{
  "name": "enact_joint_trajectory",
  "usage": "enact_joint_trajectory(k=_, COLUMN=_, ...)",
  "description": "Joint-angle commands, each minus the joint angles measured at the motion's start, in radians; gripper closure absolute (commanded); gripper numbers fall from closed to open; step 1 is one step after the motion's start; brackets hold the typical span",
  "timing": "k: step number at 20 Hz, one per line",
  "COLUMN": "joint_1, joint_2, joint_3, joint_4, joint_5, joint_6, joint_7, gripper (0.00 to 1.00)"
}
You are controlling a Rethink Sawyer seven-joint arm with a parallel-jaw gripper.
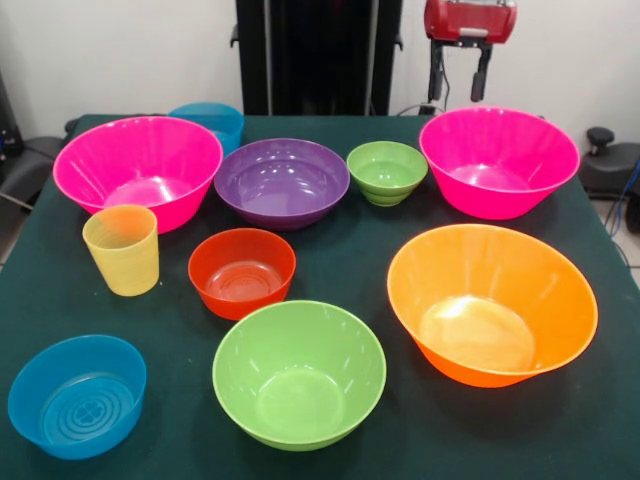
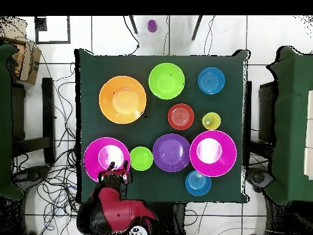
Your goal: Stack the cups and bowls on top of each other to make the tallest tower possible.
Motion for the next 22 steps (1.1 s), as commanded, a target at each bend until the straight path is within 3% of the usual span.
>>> enact_joint_trajectory(k=1, joint_1=0.021, joint_2=0.13, joint_3=0.006, joint_4=0.005, joint_5=-0.035, joint_6=-0.091, joint_7=0.171, gripper=0.0)
enact_joint_trajectory(k=6, joint_1=0.033, joint_2=0.158, joint_3=0.0, joint_4=-0.022, joint_5=-0.01, joint_6=-0.094, joint_7=0.177, gripper=0.0)
enact_joint_trajectory(k=11, joint_1=-0.008, joint_2=0.132, joint_3=0.031, joint_4=-0.066, joint_5=-0.016, joint_6=-0.016, joint_7=0.173, gripper=0.0)
enact_joint_trajectory(k=17, joint_1=-0.055, joint_2=0.156, joint_3=0.053, joint_4=-0.11, joint_5=-0.038, joint_6=-0.018, joint_7=0.164, gripper=0.0)
enact_joint_trajectory(k=22, joint_1=-0.146, joint_2=0.087, joint_3=0.138, joint_4=-0.145, joint_5=-0.027, joint_6=0.141, joint_7=0.159, gripper=0.0)
